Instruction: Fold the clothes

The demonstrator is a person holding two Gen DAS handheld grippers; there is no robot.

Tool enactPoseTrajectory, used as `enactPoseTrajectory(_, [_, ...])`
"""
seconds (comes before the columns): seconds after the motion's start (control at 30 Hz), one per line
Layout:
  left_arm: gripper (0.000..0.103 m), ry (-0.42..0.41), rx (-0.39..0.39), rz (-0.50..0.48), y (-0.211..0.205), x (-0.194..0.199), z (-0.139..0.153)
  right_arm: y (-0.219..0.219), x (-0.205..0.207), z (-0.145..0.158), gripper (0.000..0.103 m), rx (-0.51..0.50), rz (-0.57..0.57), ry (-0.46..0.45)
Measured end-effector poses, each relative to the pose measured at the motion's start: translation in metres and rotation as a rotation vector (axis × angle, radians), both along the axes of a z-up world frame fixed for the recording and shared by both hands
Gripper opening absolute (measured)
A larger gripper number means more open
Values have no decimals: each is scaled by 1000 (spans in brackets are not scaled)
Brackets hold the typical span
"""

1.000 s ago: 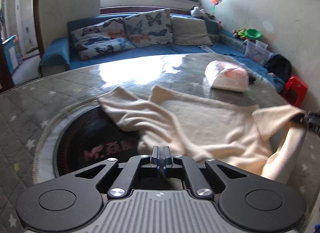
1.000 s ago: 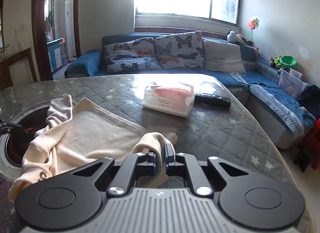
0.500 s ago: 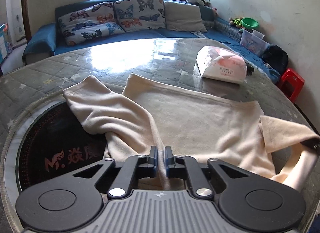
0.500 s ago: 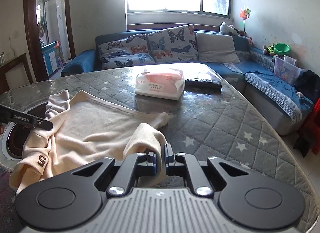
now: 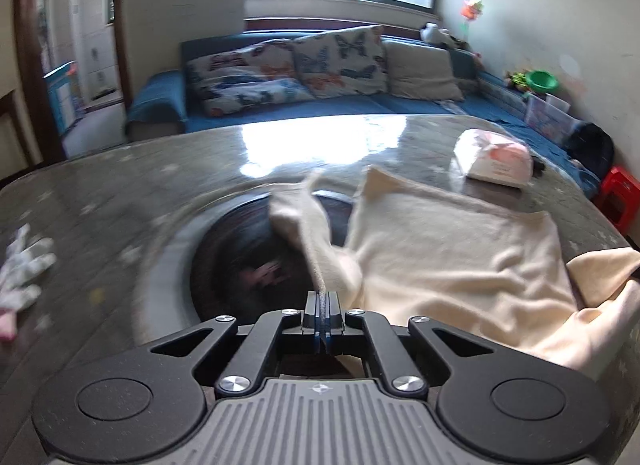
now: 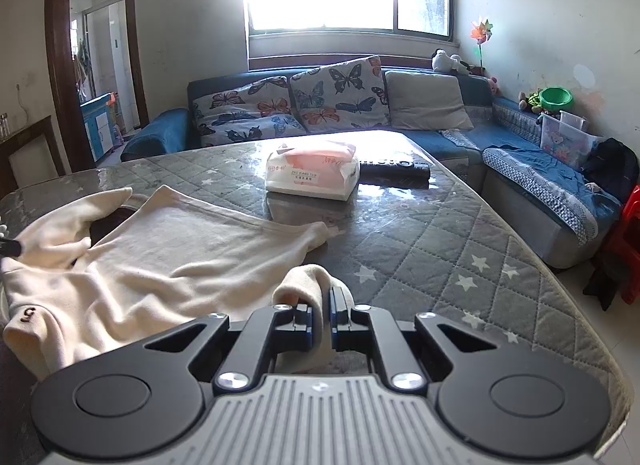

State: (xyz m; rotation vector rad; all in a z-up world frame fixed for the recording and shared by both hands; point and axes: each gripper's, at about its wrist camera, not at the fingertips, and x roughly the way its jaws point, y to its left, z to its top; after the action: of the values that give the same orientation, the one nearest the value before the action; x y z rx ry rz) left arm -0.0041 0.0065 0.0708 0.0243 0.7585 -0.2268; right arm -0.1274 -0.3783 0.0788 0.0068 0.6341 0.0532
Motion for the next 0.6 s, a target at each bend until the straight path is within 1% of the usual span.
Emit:
enactPoseTrajectory(0.13, [2,18,1,37,24,-30,0,1,-11,1,7,6,15,7])
enactPoseTrajectory(0.2, [2,31,5,41,32,-46,0,-2,-17,3,7,11,17,13])
enactPoseTrajectory(0.37, [2,103,-6,18,45,-89,-4,-7,-32,6,7,22,23,27])
enactPoseTrajectory(0.43, [2,137,-16,7,48,-105,-6,-10,-35,4,7,28,22,53])
enactPoseTrajectory(0.53, [3,174,9,-21,45,-121,-11,-16,-37,-2,14,25,23,104])
enactPoseTrajectory(0.57, [3,187,13,-30,45,-123,-13,-18,-38,-4,18,23,24,122])
enactPoseTrajectory(0.6, [6,197,17,-31,44,-123,-13,-20,-38,-6,18,21,24,141])
